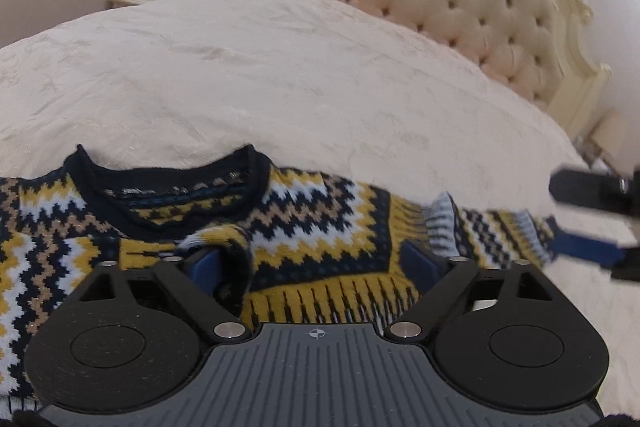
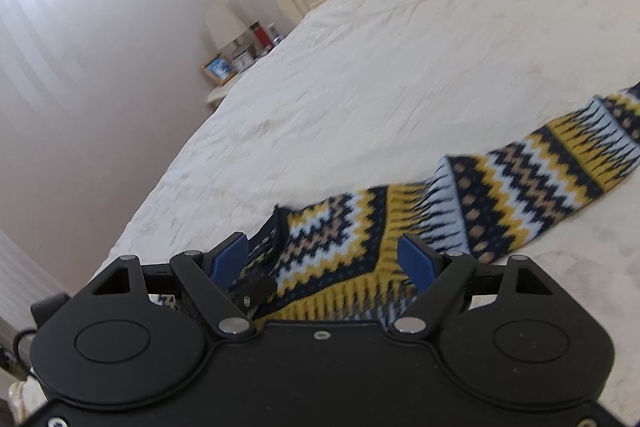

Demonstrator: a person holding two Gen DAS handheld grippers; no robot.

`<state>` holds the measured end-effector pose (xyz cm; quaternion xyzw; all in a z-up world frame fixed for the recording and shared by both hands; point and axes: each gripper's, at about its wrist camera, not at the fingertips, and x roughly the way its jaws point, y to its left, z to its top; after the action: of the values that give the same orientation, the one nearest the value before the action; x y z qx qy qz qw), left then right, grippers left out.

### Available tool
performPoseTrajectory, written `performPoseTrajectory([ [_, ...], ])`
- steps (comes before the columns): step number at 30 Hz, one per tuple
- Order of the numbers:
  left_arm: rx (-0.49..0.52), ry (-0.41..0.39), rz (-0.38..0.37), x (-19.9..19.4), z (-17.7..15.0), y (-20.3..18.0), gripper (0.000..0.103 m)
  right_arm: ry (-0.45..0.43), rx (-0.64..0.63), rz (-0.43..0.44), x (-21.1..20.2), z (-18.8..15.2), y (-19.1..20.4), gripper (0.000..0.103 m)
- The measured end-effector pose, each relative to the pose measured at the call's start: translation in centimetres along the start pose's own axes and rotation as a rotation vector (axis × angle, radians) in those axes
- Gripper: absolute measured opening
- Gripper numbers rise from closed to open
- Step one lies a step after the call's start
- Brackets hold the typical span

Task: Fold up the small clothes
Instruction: 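Carry the held sleeve across the sweater body and open the left gripper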

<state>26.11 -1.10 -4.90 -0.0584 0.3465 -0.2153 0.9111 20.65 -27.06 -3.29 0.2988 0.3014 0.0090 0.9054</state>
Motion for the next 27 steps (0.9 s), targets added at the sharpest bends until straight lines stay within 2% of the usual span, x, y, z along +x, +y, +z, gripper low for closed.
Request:
performPoseTrajectory([
  [2,0.051,0.034,-0.015,0.8,-0.4,-0.8,0.102,-0.007,0.021,-0.014,0.0,0.2,-0.5,0.084],
  [7,0.265,0.126,0.024,3.7,-1.3,-4.4,0.102,-0.066,0.065,-0.046,-0.8,1.2,-2.1,0.084],
  [9,0.39,0.174,0.056,5.0,-2.2,-6.0,0.102,-0.097,0.083,-0.071,-1.4,1.7,-2.9,0.084],
  [12,0.647,0.237,0.124,6.8,-4.6,-8.3,0.102,-0.128,0.122,-0.104,-1.9,2.4,-4.4,0.084],
  [14,0.751,0.244,0.136,7.3,-6.1,-9.0,0.102,-0.128,0.146,-0.115,-1.8,2.6,-5.2,0.084],
  [16,0.735,0.215,0.13,6.8,-6.3,-8.9,0.102,-0.123,0.165,-0.123,-1.6,2.8,-5.9,0.084],
  [19,0.651,0.185,0.087,5.7,-5.9,-7.8,0.102,-0.105,0.163,-0.126,-1.3,2.7,-6.2,0.084],
  [22,0.583,0.144,0.037,4.6,-5.5,-6.6,0.102,-0.053,0.108,-0.119,-0.4,2.5,-5.5,0.084],
  [24,0.472,0.119,-0.042,3.6,-5.0,-5.1,0.102,-0.013,0.065,-0.117,0.4,2.1,-4.8,0.084],
  [27,0.302,0.108,-0.105,2.7,-4.7,-2.6,0.102,0.054,-0.038,-0.115,1.9,1.2,-3.2,0.084],
])
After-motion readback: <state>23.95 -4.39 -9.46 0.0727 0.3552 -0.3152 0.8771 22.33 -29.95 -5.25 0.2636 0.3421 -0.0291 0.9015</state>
